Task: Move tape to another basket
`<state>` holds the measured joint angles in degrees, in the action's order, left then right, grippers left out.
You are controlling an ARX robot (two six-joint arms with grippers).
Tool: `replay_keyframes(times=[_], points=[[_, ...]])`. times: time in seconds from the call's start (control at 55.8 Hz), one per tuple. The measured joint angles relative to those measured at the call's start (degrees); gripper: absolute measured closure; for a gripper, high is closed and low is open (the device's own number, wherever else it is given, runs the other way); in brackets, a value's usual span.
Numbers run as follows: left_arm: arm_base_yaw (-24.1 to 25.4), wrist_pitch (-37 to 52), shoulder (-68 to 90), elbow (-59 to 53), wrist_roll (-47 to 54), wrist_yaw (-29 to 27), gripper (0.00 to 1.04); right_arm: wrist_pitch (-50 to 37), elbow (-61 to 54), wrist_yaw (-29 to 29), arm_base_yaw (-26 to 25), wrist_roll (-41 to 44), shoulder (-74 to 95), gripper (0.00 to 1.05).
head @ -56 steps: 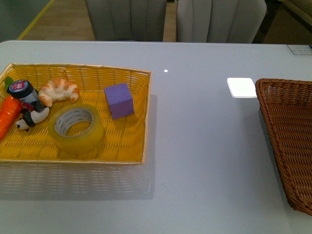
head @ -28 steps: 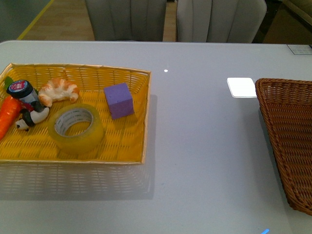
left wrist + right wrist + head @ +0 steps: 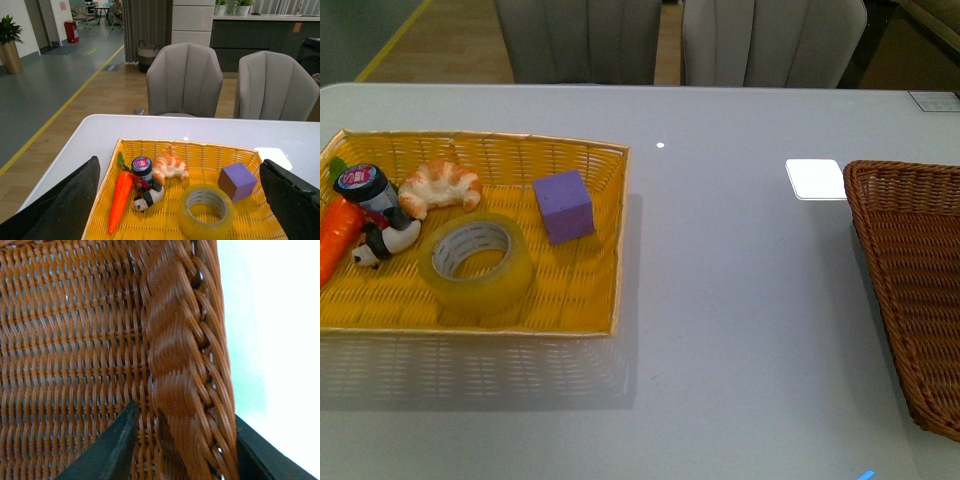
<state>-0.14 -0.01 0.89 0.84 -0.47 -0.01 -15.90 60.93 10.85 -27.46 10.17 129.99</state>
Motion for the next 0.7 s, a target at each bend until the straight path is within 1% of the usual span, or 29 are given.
replay_keyframes(times=[0.125,0.197,0.269,0.394,0.573,0.699], points=[[0.0,0.0,0.0,0.0,0.0,0.0,0.09,1.5,-1.0,0.9,0.7,-1.8,-1.2,0.78],[0.0,0.0,0.0,0.0,0.0,0.0,0.09,2.3,-1.6,1.8,2.1,-3.7,-2.5,0.9],[0.0,0.0,0.0,0.0,0.0,0.0,0.09,2.5,-2.4,2.7,3.7,-5.4,-3.9,0.98],[0.0,0.0,0.0,0.0,0.0,0.0,0.09,2.5,-3.3,2.9,7.6,-8.8,-6.1,0.99],[0.0,0.0,0.0,0.0,0.0,0.0,0.09,2.5,-4.1,2.6,18.4,-14.5,-7.4,0.99],[0.0,0.0,0.0,0.0,0.0,0.0,0.09,2.5,-4.1,1.5,23.2,-16.6,-7.0,0.99]])
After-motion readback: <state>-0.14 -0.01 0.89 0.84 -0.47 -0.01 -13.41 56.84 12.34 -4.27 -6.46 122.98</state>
